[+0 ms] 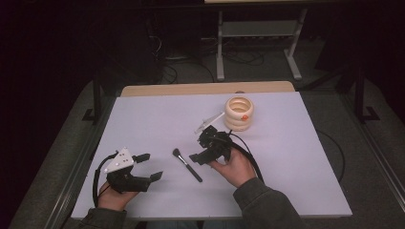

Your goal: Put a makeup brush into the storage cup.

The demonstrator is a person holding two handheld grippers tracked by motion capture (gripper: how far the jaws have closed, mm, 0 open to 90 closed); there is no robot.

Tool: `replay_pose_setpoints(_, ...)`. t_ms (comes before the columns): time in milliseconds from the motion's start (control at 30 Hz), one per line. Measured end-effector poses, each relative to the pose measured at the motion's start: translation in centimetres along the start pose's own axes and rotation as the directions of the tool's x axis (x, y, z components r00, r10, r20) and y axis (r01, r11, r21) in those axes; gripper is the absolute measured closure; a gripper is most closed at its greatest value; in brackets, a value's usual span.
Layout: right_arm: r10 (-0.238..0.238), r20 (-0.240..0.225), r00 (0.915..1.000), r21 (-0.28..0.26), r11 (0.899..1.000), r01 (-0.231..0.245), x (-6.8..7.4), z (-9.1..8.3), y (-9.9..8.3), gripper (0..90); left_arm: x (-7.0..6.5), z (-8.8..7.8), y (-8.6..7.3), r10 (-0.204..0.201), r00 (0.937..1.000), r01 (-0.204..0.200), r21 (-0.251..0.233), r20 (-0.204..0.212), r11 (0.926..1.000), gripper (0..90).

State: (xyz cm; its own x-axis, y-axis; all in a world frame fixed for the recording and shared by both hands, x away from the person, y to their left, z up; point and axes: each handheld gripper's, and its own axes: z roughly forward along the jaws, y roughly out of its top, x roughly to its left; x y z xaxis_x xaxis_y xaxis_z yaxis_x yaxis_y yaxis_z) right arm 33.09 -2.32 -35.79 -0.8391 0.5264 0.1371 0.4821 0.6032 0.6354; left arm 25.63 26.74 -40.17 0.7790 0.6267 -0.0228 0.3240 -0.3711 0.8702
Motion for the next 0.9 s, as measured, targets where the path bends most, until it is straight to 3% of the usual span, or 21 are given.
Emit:
replay_pose_setpoints(267,0.002,-0.009,1.0,0.046,0.999,-0.001,0.4,2.6,0.1,43.9,0.1,-0.1,0.0,-0.008,1.0,0.008,-0.002,0.0,1.0,20.5)
replay_pose_setpoints(333,0.035,-0.001,0.9994,0.081,0.996,-0.035,0.4,3.3,0.0,44.6,0.1,-0.2,0.0,-0.009,1.0,0.009,-0.007,0.0,0.9999,20.5)
replay_pose_setpoints(500,0.035,-0.005,0.9994,0.107,0.994,-0.034,0.2,4.5,-0.6,47.2,0.1,-0.1,0.0,-0.009,1.0,0.009,-0.007,0.001,0.9999,20.5)
replay_pose_setpoints(533,0.056,-0.007,0.9984,0.127,0.99,-0.054,0.3,5.1,-0.8,49.0,0.1,0.0,0.0,-0.012,0.9999,0.012,-0.007,0.0,0.9999,20.5)
replay_pose_setpoints(900,0.053,-0.016,0.9985,0.164,0.985,-0.05,1.0,7.1,-1.7,56.4,0.0,0.0,0.0,-0.003,1.0,0.003,0.001,0.0,1.0,20.5)
